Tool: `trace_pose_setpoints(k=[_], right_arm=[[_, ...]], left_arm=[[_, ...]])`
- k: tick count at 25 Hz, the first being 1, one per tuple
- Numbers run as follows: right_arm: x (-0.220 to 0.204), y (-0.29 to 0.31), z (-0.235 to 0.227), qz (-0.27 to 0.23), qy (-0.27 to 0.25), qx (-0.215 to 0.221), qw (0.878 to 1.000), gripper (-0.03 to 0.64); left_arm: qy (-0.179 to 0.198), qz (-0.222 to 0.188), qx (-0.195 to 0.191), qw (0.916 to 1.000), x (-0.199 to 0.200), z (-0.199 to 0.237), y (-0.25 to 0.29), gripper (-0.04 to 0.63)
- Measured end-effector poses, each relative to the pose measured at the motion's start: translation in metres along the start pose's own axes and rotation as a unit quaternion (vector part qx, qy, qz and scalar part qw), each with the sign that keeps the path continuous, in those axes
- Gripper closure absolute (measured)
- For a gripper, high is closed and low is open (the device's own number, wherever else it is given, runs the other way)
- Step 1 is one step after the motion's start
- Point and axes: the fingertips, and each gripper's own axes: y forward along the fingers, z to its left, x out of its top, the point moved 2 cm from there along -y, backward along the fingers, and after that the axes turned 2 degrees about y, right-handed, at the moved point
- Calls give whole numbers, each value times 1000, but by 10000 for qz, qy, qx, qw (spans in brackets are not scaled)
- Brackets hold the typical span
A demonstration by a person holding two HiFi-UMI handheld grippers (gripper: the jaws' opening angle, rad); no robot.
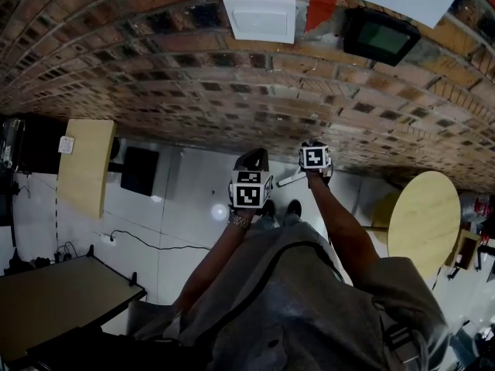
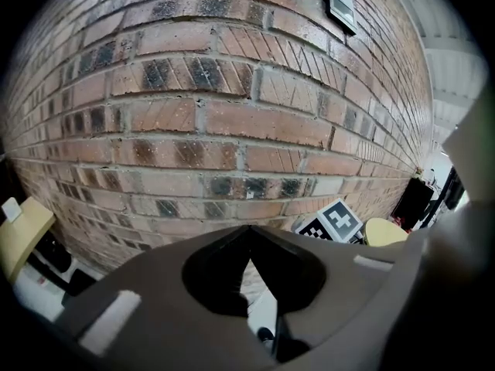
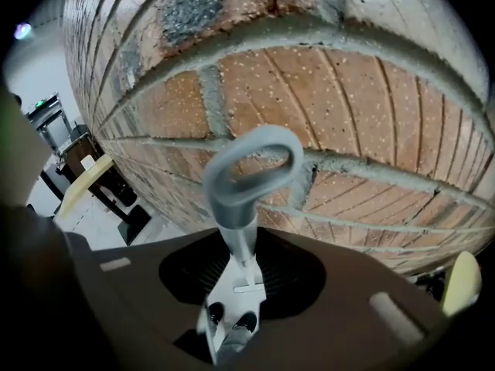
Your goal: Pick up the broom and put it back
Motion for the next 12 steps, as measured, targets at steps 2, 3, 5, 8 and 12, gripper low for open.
trace_pose_setpoints(k=[2, 3, 5, 8, 12], right_arm=[[1, 0, -2, 76, 67, -38, 9999, 520], [1, 0, -3, 113, 95, -25, 9999, 520], [2, 1, -4, 141, 165, 18, 9998, 518], [5, 0, -2, 123, 297, 125, 9994, 480], [9, -3, -2, 117, 401, 149, 9990, 419]], left_arm=[[-13, -7, -6, 10000, 0, 0, -1, 601], [-13, -13, -8, 10000, 0, 0, -1, 601], [-8, -14, -6, 10000, 0, 1, -1, 601], [-5, -19, -22, 10000, 0, 1, -1, 601], [28, -46, -79, 10000, 3, -2, -1, 601]])
